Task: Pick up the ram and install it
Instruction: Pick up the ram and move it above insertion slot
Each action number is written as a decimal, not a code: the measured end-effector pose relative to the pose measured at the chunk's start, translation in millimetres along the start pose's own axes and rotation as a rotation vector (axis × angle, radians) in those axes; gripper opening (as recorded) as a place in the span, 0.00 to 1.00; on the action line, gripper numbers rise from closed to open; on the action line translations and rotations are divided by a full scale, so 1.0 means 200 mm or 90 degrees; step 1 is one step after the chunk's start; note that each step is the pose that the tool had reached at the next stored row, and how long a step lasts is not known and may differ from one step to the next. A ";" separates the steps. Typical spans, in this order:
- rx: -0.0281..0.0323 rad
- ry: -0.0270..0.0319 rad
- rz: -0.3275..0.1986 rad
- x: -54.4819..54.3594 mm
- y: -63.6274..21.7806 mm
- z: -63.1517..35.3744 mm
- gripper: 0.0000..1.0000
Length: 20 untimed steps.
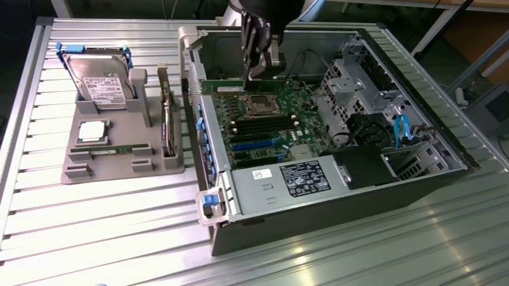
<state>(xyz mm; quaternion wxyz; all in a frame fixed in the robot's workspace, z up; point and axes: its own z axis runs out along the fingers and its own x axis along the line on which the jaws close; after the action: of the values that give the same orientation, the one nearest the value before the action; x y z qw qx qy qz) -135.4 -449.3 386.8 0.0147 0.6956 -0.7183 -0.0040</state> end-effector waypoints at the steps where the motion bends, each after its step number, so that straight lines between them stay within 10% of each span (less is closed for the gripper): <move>1: -0.0001 0.0000 0.000 0.00 -0.007 0.000 0.12; 20: -0.0065 0.0002 0.000 -0.02 -0.285 -0.006 0.12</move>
<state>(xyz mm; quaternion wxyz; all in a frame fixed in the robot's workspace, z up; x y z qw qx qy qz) -78.2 -448.0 386.5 0.0183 0.6955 -0.7182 -0.0076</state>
